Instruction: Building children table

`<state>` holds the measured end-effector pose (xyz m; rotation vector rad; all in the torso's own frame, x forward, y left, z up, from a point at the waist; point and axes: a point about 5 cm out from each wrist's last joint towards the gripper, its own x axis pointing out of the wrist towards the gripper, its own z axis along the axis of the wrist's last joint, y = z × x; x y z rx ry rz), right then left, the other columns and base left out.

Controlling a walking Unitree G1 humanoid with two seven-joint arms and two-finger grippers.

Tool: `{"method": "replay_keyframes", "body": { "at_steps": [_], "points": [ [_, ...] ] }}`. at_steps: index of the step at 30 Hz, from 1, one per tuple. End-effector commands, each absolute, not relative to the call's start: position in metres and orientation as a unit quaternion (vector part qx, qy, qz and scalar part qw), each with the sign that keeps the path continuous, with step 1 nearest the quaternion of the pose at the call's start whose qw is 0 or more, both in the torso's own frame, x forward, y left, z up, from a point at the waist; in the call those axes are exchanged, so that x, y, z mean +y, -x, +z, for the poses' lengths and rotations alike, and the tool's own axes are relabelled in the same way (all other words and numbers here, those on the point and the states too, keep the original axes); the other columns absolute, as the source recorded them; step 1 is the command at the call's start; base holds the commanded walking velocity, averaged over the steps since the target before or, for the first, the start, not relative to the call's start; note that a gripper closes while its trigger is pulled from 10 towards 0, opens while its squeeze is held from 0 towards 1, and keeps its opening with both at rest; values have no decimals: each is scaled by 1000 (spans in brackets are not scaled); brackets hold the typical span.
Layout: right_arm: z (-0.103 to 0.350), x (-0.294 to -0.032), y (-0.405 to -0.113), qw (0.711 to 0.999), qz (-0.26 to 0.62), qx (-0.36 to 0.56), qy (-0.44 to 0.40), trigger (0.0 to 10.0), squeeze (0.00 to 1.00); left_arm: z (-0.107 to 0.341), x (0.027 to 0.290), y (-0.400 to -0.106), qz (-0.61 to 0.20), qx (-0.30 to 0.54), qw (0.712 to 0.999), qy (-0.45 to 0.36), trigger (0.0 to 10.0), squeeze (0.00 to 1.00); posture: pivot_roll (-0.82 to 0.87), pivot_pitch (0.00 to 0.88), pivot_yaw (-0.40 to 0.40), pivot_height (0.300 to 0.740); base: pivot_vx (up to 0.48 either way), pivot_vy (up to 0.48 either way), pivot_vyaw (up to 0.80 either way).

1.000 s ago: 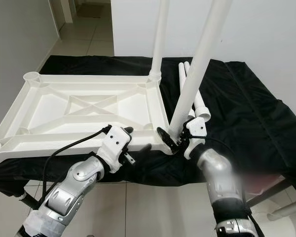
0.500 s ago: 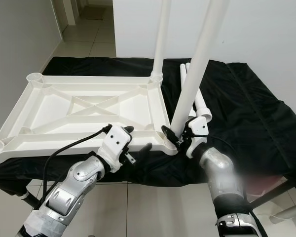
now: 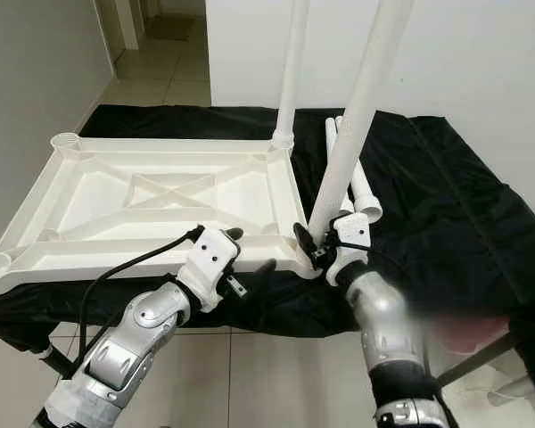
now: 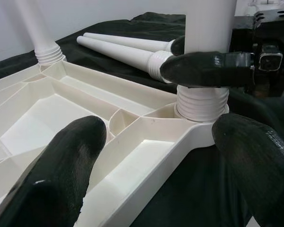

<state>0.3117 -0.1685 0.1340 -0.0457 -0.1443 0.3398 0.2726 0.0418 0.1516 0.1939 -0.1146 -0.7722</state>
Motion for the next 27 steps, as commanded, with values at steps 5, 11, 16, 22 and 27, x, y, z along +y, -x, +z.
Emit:
{"method": "replay_keyframes", "body": {
  "at_steps": [5,11,16,22,27],
  "points": [
    [117,-156,-301,997,75,-30,-19,10000,0,151,45,-273,-368,-57,923,-99,10000,0,15,11,-35,740,0,0,0],
    [116,-140,-297,998,-10,-29,-61,10000,0,150,46,-273,-368,-56,923,-100,10000,0,19,8,-33,740,0,0,0],
    [120,-131,-300,995,-48,-30,-79,10000,0,151,46,-274,-368,-56,923,-100,10000,0,22,6,-34,740,0,0,0],
    [130,-135,-299,994,-52,-49,-79,10000,0,152,46,-275,-365,-58,924,-99,10000,0,23,10,-33,740,0,0,0],
    [136,-139,-300,994,-38,-67,-78,10000,1000,153,47,-277,-362,-60,925,-100,10000,0,19,12,-28,740,0,0,0]
  ]
}}
